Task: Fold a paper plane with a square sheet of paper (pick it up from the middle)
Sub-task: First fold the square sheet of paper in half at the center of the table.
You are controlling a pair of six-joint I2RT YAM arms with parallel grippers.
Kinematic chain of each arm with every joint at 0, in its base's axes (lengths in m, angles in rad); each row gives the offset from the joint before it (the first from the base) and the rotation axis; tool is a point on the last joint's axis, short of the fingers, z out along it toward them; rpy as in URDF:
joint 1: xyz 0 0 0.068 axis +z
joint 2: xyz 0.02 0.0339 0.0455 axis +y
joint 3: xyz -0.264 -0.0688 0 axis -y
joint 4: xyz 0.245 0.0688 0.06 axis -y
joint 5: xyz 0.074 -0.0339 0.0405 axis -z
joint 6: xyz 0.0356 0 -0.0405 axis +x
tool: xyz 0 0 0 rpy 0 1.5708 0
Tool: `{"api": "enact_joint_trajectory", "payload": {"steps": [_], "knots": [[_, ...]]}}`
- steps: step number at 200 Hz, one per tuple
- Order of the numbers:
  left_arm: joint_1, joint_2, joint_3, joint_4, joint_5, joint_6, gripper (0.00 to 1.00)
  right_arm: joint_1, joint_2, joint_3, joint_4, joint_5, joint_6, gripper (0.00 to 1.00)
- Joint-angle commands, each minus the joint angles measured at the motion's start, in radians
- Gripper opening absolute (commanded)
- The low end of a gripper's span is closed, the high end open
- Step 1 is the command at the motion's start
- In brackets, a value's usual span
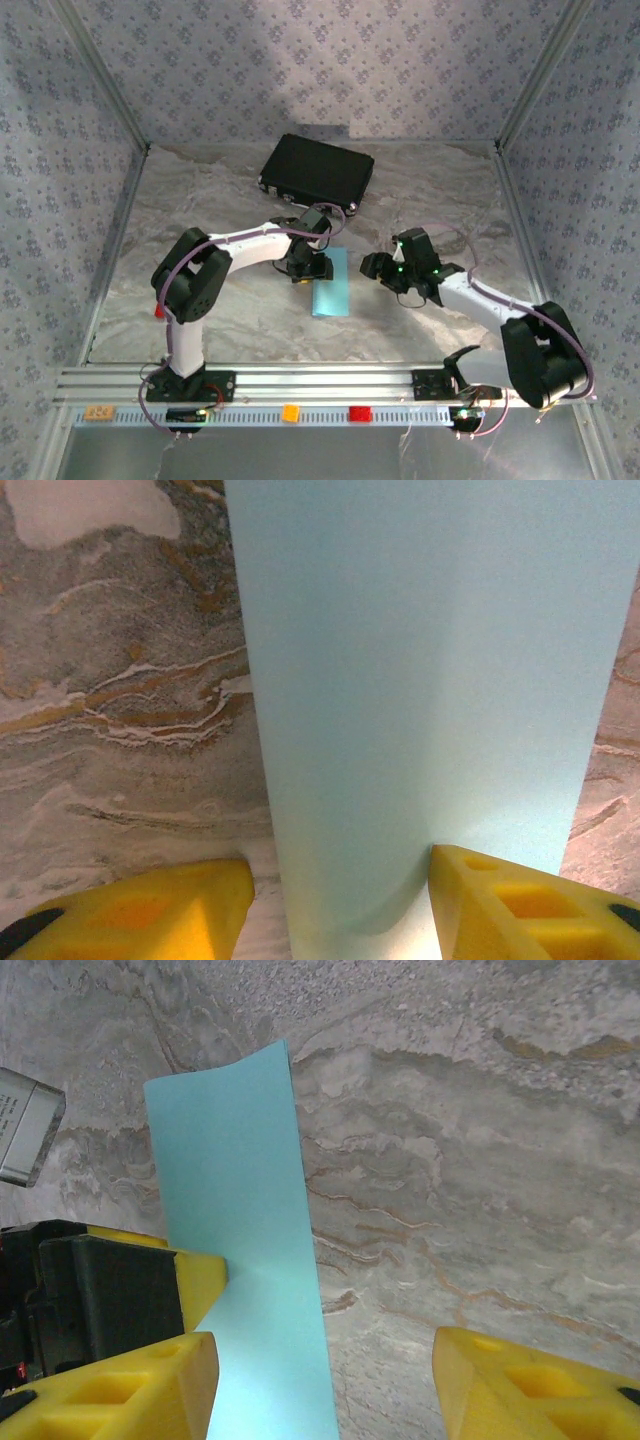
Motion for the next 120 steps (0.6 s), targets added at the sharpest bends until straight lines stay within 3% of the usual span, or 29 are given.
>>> {"api": "enact_joint_trajectory", "payload": {"steps": [1,46,101,120], "knots": [[-0.007,0.103,-0.042,0.06,-0.051,0.028,0.53,0.016,0.023,0.038,0.018,-0.023,0.003,0.58],[-0.004,0.107,-0.055,0.077,-0.045,0.007,0.53,0.04,0.084,0.052,0.059,-0.041,0.012,0.45],[-0.003,0.107,-0.055,0.073,-0.045,0.013,0.53,0.08,0.201,0.085,0.146,-0.089,0.035,0.13],[-0.003,0.107,-0.055,0.073,-0.045,0.013,0.53,0.094,0.238,0.1,0.175,-0.087,0.047,0.09]]}}
